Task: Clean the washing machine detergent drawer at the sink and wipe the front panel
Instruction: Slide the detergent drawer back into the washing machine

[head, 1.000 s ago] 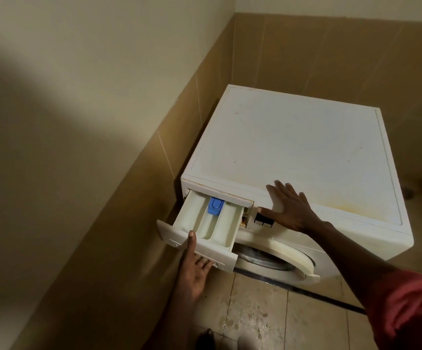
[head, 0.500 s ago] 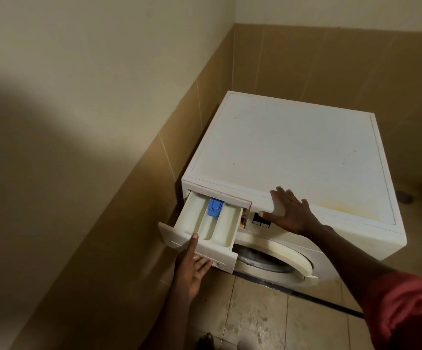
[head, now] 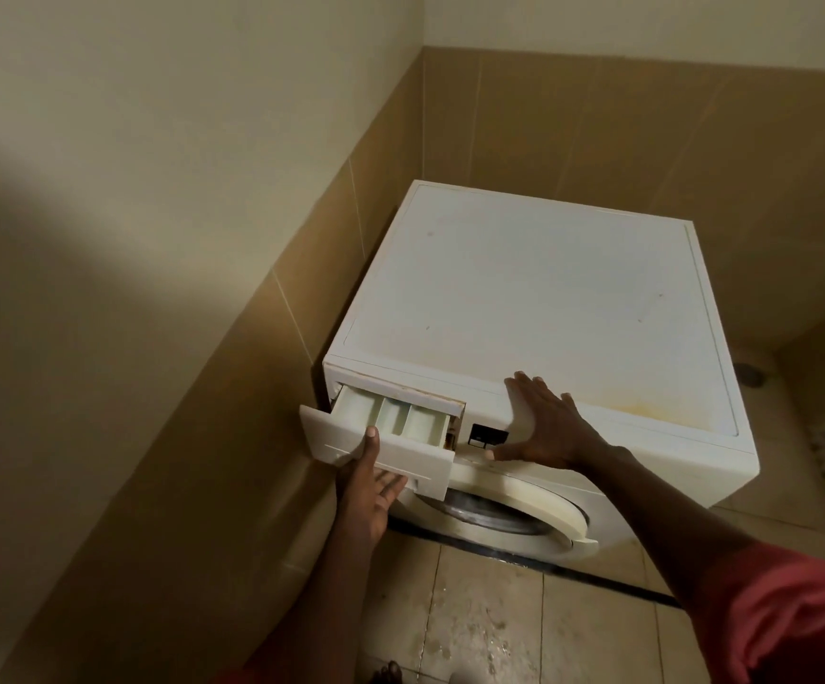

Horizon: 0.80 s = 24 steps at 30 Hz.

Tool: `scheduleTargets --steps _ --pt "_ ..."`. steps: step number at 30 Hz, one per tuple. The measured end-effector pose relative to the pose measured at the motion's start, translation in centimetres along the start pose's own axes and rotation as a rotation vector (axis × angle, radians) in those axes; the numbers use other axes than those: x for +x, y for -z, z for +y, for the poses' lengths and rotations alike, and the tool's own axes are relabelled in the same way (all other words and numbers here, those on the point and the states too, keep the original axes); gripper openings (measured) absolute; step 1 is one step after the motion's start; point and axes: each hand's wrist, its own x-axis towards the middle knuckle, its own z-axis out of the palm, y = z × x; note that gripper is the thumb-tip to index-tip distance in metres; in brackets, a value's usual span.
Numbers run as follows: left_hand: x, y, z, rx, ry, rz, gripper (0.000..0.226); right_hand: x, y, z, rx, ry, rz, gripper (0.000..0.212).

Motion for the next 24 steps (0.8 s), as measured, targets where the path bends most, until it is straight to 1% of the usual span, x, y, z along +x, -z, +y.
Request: scheduleTargets --steps 2,5,13,17,20,24 --pt "0.9 -0.7 0.0 -0.001 0.005 0.0 0.069 -0.1 0.0 0.2 -0.003 0.012 -0.014 0.129" --pt "2.0 -1.9 0.4 0.007 0.003 0.01 0.065 -0.1 0.0 0.2 -0.026 0.032 -0.027 0.134" --pt "4.8 -4.9 1.0 0.052 0.012 0.017 0.05 0.1 0.2 1.0 0.017 0.031 -0.045 0.132" --pt "5.7 -5.7 1.2 0.065 0.023 0.034 0.05 0.1 0.0 1.0 0.027 0.022 -0.02 0.13" --pt "6.0 -5.9 1.0 0.067 0.006 0.046 0.038 0.2 0.0 0.9 0.007 0.016 -0.01 0.129" --pt "5.8 -6.5 1.0 0.064 0.008 0.079 0.03 0.3 -0.2 0.8 -0.013 0.001 0.0 0.13"
